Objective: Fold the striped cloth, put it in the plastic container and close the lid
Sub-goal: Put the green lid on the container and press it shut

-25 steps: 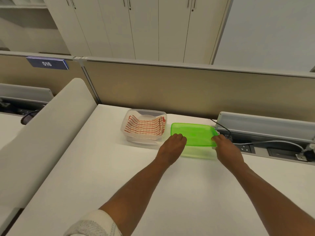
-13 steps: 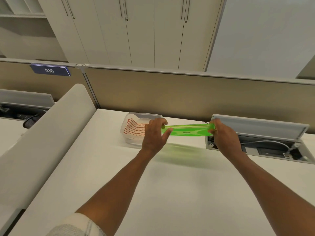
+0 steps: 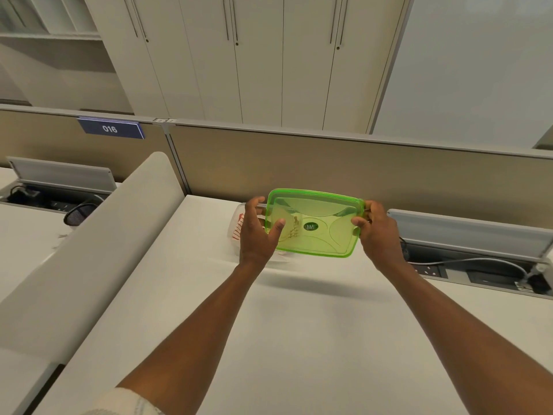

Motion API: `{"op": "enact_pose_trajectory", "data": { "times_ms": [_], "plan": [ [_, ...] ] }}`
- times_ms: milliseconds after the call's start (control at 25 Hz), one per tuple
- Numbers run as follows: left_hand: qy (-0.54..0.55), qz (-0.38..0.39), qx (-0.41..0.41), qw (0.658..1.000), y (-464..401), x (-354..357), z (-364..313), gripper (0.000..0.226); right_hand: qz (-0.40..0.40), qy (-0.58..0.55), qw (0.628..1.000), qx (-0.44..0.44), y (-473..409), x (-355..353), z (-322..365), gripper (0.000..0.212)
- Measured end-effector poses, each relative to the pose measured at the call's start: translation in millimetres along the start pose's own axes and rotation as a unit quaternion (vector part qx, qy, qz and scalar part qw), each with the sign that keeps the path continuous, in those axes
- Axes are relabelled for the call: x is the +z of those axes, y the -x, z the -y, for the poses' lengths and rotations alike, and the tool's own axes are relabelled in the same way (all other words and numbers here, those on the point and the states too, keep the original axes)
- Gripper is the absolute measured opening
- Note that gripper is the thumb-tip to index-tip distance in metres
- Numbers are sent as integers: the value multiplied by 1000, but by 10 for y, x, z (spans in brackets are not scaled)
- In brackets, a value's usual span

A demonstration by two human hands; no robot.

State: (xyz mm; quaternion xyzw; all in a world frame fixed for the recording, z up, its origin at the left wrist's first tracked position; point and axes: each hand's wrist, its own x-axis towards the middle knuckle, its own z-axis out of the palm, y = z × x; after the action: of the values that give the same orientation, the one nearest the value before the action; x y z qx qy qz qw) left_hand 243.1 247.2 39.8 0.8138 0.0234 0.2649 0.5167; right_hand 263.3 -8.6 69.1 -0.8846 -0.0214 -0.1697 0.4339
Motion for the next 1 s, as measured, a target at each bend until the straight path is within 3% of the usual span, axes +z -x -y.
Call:
{"op": "enact_pose_trajectory", "data": {
  "times_ms": [280,520,1000],
  "plan": [
    [-28,13,-19,999,-75,-293,288,51,3,-81,995,54,-44,355,211,33],
    [-108,35,-24,993,-249,-486,546,47,3,-73,994,76,-86,778,333,21],
    [-348,123,-62,927,-490,-446,894,50,75,30,990,120,-120,1485,240,40]
  ]
}}
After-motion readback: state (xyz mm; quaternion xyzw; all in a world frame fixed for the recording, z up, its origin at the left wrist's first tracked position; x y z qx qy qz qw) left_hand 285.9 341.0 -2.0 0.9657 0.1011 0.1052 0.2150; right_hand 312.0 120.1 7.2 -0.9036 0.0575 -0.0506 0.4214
